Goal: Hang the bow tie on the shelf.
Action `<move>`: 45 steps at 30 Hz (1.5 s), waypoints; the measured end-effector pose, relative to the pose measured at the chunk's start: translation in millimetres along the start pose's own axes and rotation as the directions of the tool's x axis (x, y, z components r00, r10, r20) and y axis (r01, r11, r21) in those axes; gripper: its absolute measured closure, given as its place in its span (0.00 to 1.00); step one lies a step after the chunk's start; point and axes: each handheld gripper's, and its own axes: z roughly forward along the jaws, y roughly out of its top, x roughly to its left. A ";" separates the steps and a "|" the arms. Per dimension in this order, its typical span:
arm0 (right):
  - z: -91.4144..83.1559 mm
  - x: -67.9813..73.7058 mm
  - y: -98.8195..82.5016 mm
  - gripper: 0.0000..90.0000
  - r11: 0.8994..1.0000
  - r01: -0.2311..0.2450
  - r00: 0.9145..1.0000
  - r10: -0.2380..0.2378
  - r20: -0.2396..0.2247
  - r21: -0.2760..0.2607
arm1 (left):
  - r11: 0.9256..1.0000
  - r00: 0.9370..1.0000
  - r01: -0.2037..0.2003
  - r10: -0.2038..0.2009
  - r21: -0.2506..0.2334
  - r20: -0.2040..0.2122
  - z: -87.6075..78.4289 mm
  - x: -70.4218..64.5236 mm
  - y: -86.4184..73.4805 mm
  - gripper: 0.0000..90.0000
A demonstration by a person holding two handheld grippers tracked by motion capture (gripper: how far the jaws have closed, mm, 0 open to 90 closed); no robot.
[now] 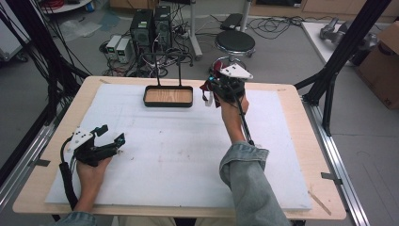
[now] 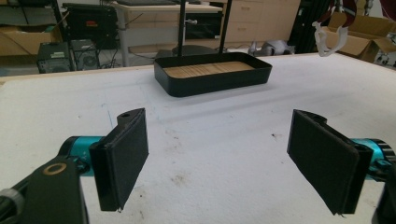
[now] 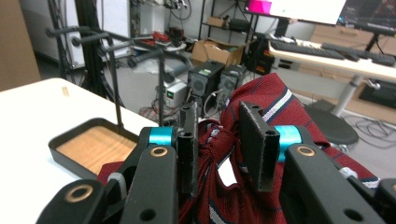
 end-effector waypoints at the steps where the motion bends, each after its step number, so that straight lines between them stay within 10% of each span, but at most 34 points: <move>1: 1.5 0.9 2.1 0.77 1.000 0.003 1.000 -0.003 -0.008 0.003 | 1.000 1.000 0.000 0.000 0.001 0.000 0.0 -0.1 0.1 0.23; 20: 43.5 30.4 29.9 0.77 0.998 0.058 0.994 -0.061 -0.091 -0.036 | 1.000 1.000 0.010 -0.010 -0.003 0.006 -0.4 0.3 -0.1 0.23; 45: 88.0 12.3 32.5 0.77 0.999 0.024 0.999 -0.024 -0.034 0.023 | 1.000 1.000 0.008 -0.008 -0.002 0.013 -1.3 0.2 -0.4 0.23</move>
